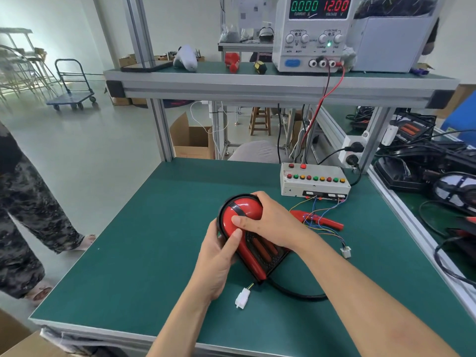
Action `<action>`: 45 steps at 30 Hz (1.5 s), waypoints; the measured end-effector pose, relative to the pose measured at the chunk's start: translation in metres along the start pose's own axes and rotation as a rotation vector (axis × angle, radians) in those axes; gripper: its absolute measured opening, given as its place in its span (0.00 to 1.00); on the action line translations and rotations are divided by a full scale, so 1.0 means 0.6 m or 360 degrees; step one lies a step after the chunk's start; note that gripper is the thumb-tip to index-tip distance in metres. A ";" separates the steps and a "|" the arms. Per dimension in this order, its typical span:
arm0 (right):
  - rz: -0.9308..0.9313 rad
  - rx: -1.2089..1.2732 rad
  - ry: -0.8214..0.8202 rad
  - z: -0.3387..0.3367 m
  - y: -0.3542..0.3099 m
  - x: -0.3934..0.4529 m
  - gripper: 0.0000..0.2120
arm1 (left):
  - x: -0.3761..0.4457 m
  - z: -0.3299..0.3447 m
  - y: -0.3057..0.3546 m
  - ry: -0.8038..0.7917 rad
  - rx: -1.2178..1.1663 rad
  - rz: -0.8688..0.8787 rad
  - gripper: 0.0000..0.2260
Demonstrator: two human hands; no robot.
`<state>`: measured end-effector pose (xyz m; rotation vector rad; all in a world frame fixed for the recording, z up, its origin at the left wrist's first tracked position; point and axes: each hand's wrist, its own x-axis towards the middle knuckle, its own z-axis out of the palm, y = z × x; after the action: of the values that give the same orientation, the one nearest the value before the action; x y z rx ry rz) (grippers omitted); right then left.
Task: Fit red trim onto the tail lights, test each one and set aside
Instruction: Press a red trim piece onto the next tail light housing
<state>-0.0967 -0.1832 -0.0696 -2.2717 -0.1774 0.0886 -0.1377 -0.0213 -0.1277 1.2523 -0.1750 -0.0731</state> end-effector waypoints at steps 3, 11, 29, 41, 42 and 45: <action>-0.0002 0.0065 0.0116 0.007 0.002 0.000 0.28 | 0.005 0.000 -0.006 0.0116 0.0122 0.0069 0.16; 0.0059 0.0034 0.0234 0.018 -0.005 -0.004 0.28 | 0.009 -0.006 -0.001 0.0115 0.0119 0.0114 0.17; 0.0435 0.0169 0.0186 0.006 -0.007 -0.015 0.41 | -0.008 -0.005 -0.023 -0.0054 -0.0135 -0.0272 0.21; 0.0338 0.0273 0.1023 -0.116 0.146 -0.212 0.10 | 0.016 -0.031 -0.022 0.0036 -0.0103 -0.0525 0.15; 0.0369 0.0246 0.1019 -0.114 0.155 -0.232 0.10 | 0.018 -0.026 -0.024 0.0043 -0.0085 -0.0533 0.14; 0.0471 0.0147 0.0941 -0.093 0.175 -0.269 0.12 | 0.026 -0.007 -0.028 0.0043 0.0046 -0.0544 0.12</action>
<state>-0.2388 -0.3177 -0.1126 -2.1178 0.4633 -0.4089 -0.1211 -0.0251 -0.1434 1.3015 0.0631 -0.3491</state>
